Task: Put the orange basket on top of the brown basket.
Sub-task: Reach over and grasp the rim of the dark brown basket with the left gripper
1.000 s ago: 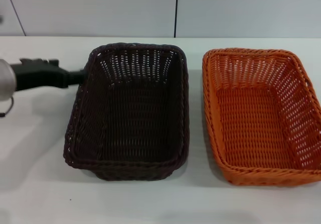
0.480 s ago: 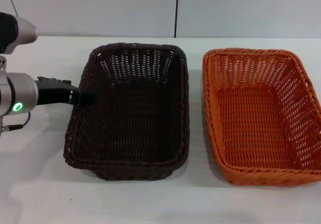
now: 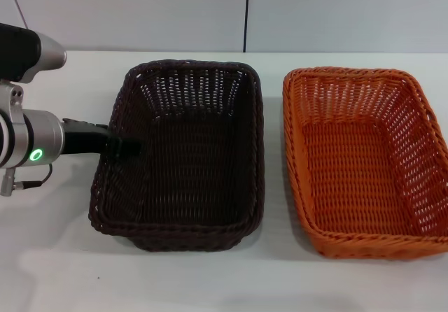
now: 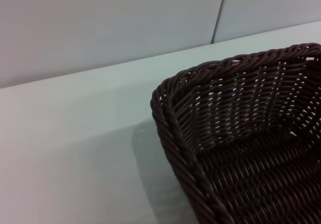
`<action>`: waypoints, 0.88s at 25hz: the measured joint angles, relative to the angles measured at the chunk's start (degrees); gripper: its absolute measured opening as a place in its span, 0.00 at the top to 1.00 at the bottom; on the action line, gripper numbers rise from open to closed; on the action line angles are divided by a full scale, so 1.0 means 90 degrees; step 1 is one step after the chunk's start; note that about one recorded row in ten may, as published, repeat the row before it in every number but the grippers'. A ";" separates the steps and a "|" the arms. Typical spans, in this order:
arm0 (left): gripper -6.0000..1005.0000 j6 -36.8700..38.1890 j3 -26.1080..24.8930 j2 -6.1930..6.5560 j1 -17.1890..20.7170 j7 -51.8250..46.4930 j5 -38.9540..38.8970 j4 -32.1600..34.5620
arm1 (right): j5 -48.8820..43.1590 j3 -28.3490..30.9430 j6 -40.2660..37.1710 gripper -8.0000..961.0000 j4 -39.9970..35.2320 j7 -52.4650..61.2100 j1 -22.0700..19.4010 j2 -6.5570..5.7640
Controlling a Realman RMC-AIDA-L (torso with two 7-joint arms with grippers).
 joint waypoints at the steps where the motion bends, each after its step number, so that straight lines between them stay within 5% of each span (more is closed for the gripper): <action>1: 0.21 0.0000 0.0000 0.0000 0.0000 0.0000 0.0000 0.0000 | 0.0000 0.0000 -0.0001 0.25 0.0000 0.0000 0.0002 0.0003; 6: 0.21 -0.0043 0.0015 0.0010 -0.0054 0.0037 -0.0003 0.0052 | -0.0001 0.0000 -0.0004 0.25 -0.0008 0.0000 -0.0004 0.0007; 22: 0.64 -0.0111 -0.0022 0.0020 -0.0164 0.0217 -0.0013 0.0121 | -0.0006 0.0000 0.0040 0.25 -0.0059 0.0000 0.0000 0.0012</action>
